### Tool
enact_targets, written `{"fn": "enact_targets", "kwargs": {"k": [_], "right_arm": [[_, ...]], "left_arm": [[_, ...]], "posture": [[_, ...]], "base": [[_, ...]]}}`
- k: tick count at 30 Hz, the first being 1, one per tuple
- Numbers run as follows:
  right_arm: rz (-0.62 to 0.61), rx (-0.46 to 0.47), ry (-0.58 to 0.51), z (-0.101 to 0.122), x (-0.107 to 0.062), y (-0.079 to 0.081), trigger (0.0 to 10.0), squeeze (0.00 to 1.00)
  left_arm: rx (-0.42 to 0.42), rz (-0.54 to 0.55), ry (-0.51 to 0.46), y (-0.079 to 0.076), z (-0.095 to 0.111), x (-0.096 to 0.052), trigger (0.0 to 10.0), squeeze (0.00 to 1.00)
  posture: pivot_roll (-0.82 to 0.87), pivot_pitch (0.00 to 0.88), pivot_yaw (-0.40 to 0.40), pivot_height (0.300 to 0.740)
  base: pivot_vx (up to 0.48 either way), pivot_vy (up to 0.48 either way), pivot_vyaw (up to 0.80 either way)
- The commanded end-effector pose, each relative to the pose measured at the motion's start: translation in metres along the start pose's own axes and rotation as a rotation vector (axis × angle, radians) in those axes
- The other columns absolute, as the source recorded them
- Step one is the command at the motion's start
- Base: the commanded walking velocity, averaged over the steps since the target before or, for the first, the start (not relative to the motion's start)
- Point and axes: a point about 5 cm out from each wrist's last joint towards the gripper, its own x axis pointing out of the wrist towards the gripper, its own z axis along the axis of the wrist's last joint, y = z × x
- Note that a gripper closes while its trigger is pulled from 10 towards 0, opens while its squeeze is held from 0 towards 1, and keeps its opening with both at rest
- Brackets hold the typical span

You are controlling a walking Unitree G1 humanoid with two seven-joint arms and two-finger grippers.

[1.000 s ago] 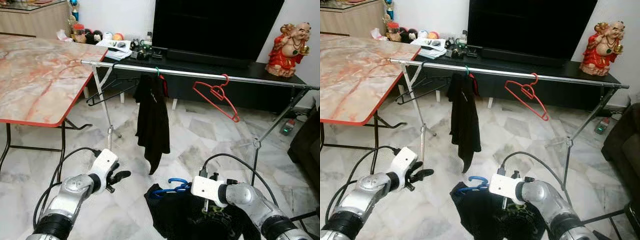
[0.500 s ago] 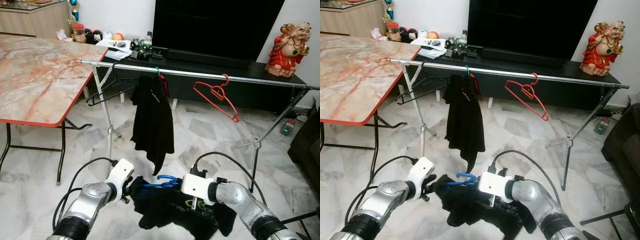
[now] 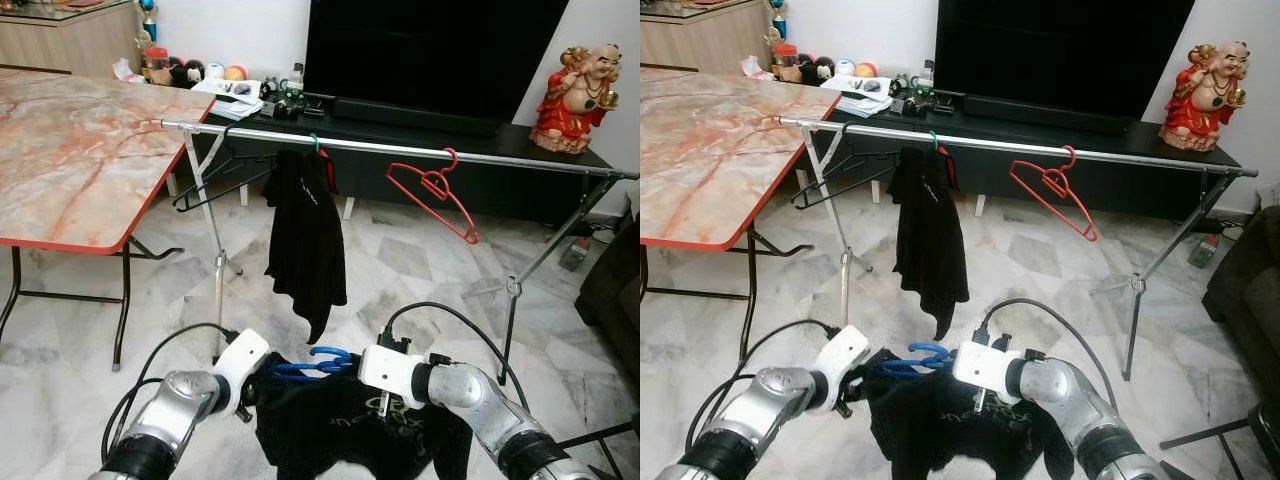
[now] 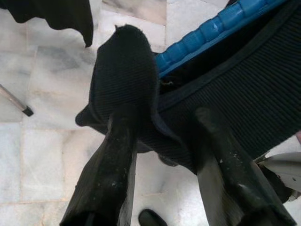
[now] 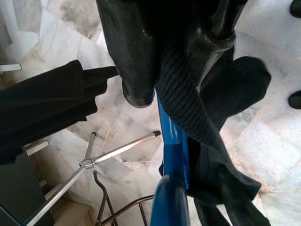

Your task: Hang hanger

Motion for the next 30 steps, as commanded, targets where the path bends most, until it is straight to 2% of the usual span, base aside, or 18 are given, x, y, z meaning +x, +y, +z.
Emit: {"fn": "enact_targets", "kwargs": {"k": [1,5,9,10,11,12,20,26,30], "right_arm": [[-0.055,-0.005,-0.031,0.007,-0.002,-0.013,10.0,0.0],[-0.051,0.002,-0.042,0.008,-0.001,-0.011,10.0,0.0],[-0.047,0.007,-0.05,0.009,-0.001,-0.011,10.0,0.0],[-0.047,0.008,-0.051,0.009,-0.001,-0.011,10.0,0.0],[-0.047,0.009,-0.053,0.009,-0.001,-0.011,10.0,0.0],[-0.046,0.011,-0.055,0.009,-0.002,-0.01,10.0,0.0],[-0.04,0.017,-0.058,0.009,-0.002,-0.01,10.0,0.0],[-0.028,0.018,-0.061,0.01,0.0,-0.008,10.0,0.0],[-0.017,0.023,-0.056,0.009,-0.001,-0.006,10.0,0.0]], "left_arm": [[0.02,-0.016,0.002,-0.004,0.004,0.001,10.0,0.0],[0.049,-0.006,0.015,-0.005,0.003,0.002,10.0,0.0],[0.007,0.097,0.007,0.002,0.004,0.005,10.0,0.0],[0.004,0.105,0.001,0.003,0.004,0.005,9.1,0.0],[0.0,0.108,-0.003,0.003,0.005,0.005,4.9,0.0],[-0.004,0.107,-0.011,0.003,0.005,0.005,0.0,0.0],[-0.002,0.11,-0.015,0.002,0.004,0.006,0.0,0.0],[-0.015,0.132,-0.067,0.002,0.009,0.007,0.0,0.0],[-0.052,0.162,-0.128,0.005,0.017,0.005,0.0,0.0]], "posture": [[0.09,0.0,-0.133,0.74],[0.09,0.0,-0.131,0.74],[0.09,0.0,-0.129,0.74],[0.09,0.0,-0.129,0.74],[0.09,0.0,-0.13,0.74],[0.09,0.0,-0.131,0.74],[0.09,0.0,-0.133,0.74],[0.09,0.0,-0.135,0.74],[0.09,0.0,-0.136,0.74]], "base": [[0.0,0.0,0.0],[0.0,0.0,0.0],[0.0,0.0,0.0],[0.0,0.0,0.0],[0.0,0.0,0.0],[0.0,0.0,0.0],[0.0,0.0,0.0],[0.0,0.0,0.0],[0.0,0.0,0.0]]}}
